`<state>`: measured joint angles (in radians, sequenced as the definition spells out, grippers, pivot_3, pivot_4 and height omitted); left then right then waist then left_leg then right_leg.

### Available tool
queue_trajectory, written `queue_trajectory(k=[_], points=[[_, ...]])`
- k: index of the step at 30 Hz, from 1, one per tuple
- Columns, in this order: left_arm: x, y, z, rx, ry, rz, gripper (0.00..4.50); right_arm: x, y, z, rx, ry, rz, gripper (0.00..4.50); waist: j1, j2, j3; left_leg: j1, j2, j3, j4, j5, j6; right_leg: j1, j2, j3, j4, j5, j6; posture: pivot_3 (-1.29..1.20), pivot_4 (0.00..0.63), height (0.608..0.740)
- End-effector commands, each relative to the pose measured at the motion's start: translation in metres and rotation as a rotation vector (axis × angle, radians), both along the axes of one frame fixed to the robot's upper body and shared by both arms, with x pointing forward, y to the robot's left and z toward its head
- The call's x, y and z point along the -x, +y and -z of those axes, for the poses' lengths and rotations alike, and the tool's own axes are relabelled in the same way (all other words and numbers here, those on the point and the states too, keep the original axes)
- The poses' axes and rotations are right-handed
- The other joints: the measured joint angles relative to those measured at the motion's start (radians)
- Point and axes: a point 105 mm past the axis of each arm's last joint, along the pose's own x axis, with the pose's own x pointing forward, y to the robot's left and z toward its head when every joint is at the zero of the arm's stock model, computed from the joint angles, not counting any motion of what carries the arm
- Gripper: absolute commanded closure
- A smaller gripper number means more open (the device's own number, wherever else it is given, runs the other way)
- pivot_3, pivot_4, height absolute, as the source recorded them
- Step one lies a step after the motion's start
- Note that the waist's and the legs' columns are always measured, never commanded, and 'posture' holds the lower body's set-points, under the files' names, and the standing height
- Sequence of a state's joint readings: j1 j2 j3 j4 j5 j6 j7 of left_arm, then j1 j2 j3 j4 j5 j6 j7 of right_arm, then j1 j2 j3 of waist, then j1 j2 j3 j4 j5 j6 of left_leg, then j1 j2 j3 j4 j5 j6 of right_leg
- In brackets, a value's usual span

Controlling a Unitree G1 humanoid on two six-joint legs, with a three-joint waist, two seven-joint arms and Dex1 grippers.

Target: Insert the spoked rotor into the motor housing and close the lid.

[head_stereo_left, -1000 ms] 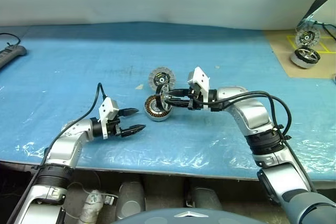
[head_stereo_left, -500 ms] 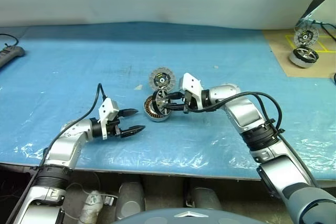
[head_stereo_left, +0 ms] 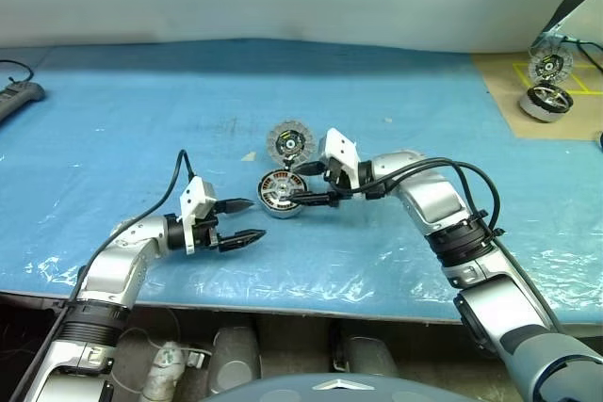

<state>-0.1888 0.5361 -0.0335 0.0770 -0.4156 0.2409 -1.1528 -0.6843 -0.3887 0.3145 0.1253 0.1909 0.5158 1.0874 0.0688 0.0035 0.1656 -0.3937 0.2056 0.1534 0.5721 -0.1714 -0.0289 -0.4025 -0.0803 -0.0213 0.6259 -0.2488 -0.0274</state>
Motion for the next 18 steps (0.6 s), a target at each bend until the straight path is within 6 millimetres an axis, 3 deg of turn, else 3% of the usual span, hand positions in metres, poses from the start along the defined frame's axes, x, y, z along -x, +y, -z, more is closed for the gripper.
queue_trajectory(k=[1, 5, 8, 15, 18], points=[[-0.002, 0.0, -0.012, 0.012, -0.042, 0.001, 0.51, 0.003, 0.011, -0.035, -0.107, -0.049, -0.045, 1.21, -0.001, 0.0, 0.0, 0.0, 0.0, 0.0, 0.0, 0.0, 0.0, 0.0, 0.0, 0.0, 0.0, 0.0, 0.0, 0.0, 0.15, 0.74], [-0.007, 0.0, -0.016, 0.022, -0.05, -0.014, 0.51, -0.003, 0.023, -0.04, -0.152, -0.051, -0.025, 1.21, -0.001, 0.0, 0.0, 0.0, 0.0, 0.0, 0.0, 0.0, 0.0, 0.0, 0.001, 0.0, 0.0, 0.0, 0.0, 0.0, 0.15, 0.74], [-0.014, 0.001, -0.019, 0.027, -0.068, -0.048, 0.51, -0.016, 0.027, -0.027, -0.167, -0.018, 0.06, 1.8, -0.001, 0.0, 0.0, 0.0, 0.0, 0.0, 0.0, 0.0, 0.0, 0.0, 0.002, 0.0, 0.0, 0.0, 0.0, 0.0, 0.15, 0.74], [-0.035, 0.011, -0.031, 0.08, -0.068, -0.155, 0.51, -0.02, 0.029, 0.01, -0.126, 0.053, 0.152, 4.23, 0.0, 0.0, 0.0, -0.002, -0.001, 0.0, 0.0, 0.0, -0.001, 0.0, 0.001, 0.0, -0.001, 0.0, 0.0, 0.0, 0.15, 0.74], [-0.048, 0.016, -0.039, 0.134, -0.045, -0.203, 0.51, -0.012, 0.029, 0.02, -0.107, 0.092, 0.129, 4.23, 0.0, 0.0, 0.0, -0.001, -0.001, 0.0, 0.0, 0.0, -0.001, 0.0, 0.003, -0.001, -0.001, 0.0, 0.0, 0.0, 0.15, 0.74]])
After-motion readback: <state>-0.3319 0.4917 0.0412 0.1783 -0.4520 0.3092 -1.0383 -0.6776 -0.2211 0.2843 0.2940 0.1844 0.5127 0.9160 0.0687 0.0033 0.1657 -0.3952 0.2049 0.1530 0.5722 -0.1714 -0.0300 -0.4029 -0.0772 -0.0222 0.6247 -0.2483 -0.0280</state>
